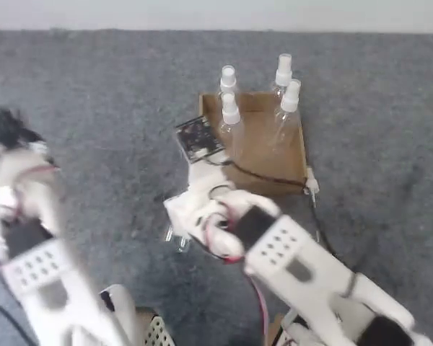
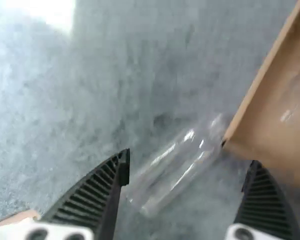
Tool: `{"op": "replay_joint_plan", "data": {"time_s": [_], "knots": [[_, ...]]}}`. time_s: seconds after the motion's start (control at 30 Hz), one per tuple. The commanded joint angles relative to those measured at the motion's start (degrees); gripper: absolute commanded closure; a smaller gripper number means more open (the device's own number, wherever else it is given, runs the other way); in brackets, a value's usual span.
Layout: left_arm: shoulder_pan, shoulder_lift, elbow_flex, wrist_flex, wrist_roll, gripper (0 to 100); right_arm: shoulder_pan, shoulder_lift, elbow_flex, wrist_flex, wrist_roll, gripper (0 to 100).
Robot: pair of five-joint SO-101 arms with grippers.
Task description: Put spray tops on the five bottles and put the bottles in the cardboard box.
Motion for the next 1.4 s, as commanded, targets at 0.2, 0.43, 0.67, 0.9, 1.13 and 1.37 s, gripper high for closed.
{"op": "replay_joint_plan", "data": {"time_s": [0.2,0.43,0.67,0.9,1.13,1.37], "knots": [[-5.9,25.0,-23.7,5.7,-8.4,85,-2.3,23.0,-12.5,0.2,-13.5,68.9],[-4.7,25.8,-23.7,5.7,-8.4,85,-3.9,36.5,-20.5,0.2,-19.3,69.1],[-4.7,26.1,-23.7,5.7,-8.5,85,-4.0,38.5,-21.9,0.7,-15.4,97.9],[-4.7,25.9,-23.7,6.0,-8.5,85,-6.8,28.9,-22.0,10.3,-4.5,98.7],[-4.7,25.8,-23.7,8.6,-8.4,85,-1.1,1.4,-22.9,31.2,24.0,98.7],[-1.5,25.7,-24.0,14.9,-8.4,85,29.5,-11.8,-36.9,54.0,42.6,99.2]]}}
